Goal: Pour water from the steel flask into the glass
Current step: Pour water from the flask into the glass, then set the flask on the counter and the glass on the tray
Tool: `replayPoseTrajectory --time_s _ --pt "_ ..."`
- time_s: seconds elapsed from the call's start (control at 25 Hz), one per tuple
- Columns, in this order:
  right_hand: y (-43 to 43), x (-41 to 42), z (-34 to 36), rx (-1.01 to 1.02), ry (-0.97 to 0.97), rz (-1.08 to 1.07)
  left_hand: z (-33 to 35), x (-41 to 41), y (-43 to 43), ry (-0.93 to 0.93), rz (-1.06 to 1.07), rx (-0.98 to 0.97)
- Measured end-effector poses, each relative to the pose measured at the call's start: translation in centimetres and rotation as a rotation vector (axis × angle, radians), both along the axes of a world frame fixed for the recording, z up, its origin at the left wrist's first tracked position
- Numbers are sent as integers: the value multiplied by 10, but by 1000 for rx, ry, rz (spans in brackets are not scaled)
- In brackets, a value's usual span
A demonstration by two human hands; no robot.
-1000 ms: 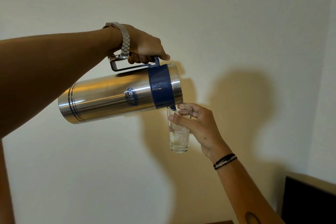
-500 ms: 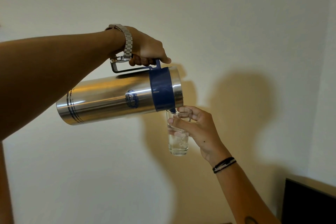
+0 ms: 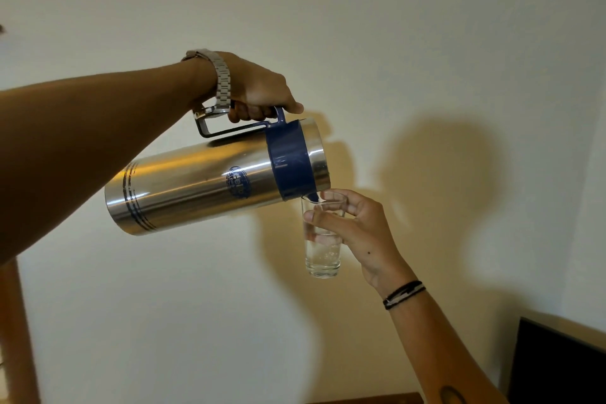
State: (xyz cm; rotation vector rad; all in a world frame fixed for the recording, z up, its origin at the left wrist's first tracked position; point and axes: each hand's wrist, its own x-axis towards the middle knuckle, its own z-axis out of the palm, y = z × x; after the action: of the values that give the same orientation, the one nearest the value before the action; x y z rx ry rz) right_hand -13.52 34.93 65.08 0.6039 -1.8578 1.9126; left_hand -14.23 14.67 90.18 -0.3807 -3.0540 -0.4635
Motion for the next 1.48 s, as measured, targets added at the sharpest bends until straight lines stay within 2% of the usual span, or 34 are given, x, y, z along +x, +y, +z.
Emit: replayPoseTrajectory --time_s 0.16,0.36,0.56,0.68,0.88,1.04,1.2,1.48 --pt "1 -5 2 -9 -23 -27 -34 -6 -41 -37 -14 330" --pt "-3 -9 -7 50 -59 -45 -114 -16 -89 -14 4 782" --pt "-16 -12 -22 67 -116 -50 -188 -15 -118 -136 58 1206" --pt "-16 -13 -29 60 -92 -51 -225 -10 -127 -200 56 1387" --pt "-17 -7 -55 64 -79 -41 -289 -1 -133 -225 35 1542" --pt "-12 1 -121 77 -114 -35 -368 3 -139 -214 177 1620" --pt "-3 14 -234 156 -254 -73 -485 13 -144 -265 412 1621" --pt "0 42 -467 313 -653 -115 -710 50 -135 -287 734 1528"
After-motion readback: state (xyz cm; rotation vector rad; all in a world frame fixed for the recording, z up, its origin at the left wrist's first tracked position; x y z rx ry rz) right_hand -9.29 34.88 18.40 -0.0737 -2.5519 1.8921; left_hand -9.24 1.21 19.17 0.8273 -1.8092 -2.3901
